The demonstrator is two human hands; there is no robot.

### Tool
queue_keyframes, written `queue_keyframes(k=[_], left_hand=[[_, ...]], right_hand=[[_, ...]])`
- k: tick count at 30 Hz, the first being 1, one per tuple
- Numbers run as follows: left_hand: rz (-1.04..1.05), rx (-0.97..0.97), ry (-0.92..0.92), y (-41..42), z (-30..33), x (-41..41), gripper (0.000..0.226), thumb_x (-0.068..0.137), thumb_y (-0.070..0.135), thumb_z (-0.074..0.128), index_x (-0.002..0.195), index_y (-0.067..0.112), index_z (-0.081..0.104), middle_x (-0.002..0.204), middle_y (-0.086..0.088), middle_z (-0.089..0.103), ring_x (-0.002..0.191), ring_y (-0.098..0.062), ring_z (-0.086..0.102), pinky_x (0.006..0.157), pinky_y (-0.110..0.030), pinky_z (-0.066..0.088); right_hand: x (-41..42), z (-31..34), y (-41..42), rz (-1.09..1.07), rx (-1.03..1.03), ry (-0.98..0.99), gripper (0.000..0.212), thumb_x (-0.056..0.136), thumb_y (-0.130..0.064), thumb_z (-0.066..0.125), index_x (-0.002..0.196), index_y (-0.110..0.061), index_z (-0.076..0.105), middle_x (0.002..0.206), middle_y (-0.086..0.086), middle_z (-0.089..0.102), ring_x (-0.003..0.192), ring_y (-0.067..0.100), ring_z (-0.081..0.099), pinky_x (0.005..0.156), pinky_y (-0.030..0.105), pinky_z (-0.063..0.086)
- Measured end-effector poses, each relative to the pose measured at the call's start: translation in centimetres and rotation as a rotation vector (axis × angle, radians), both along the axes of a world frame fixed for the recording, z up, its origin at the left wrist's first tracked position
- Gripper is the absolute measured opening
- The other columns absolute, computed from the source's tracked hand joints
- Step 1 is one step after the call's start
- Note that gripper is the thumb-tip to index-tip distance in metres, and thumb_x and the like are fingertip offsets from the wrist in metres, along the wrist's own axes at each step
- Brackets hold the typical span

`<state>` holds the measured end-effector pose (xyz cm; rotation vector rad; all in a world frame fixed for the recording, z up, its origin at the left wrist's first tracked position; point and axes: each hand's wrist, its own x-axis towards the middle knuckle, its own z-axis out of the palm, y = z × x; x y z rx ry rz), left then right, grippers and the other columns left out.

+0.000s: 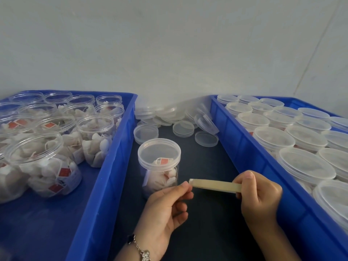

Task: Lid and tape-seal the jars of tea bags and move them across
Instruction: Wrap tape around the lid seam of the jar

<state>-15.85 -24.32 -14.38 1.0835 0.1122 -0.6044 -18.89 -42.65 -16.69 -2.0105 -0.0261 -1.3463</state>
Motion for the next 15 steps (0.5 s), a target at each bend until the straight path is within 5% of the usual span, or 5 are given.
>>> queue_keyframes(k=[4,8,15], left_hand=[[-0.023,0.006,0.000,-0.02,-0.02,-0.04,0.008,0.067,0.022,0.072,0.065,0.017,0.078,0.064,0.000,0.067,0.046,-0.004,0.051,0.043,-0.017,0.045],[0.028,0.043,-0.010,-0.13,-0.15,0.00,0.024,0.084,0.015,0.066,0.062,0.012,0.074,0.060,0.000,0.063,0.045,-0.005,0.049,0.041,-0.018,0.043],[0.101,0.298,-0.275,-0.40,-0.24,0.22,0.028,0.089,0.014,0.060,0.063,0.007,0.062,0.043,0.002,0.050,0.038,-0.004,0.046,0.040,-0.016,0.042]], right_hand=[[0.04,-0.05,0.00,0.002,-0.001,0.005,0.045,0.091,-0.023,0.035,0.051,-0.017,0.055,0.048,-0.007,0.048,0.049,0.008,0.051,0.043,0.022,0.040],[-0.01,-0.03,0.02,0.004,-0.012,0.002,0.046,0.091,-0.023,0.035,0.051,-0.015,0.056,0.048,-0.007,0.048,0.050,0.008,0.052,0.044,0.019,0.040],[-0.04,0.15,0.20,0.003,-0.057,0.010,0.052,0.091,-0.022,0.035,0.047,-0.006,0.057,0.045,-0.003,0.048,0.049,0.009,0.050,0.044,0.016,0.038]])
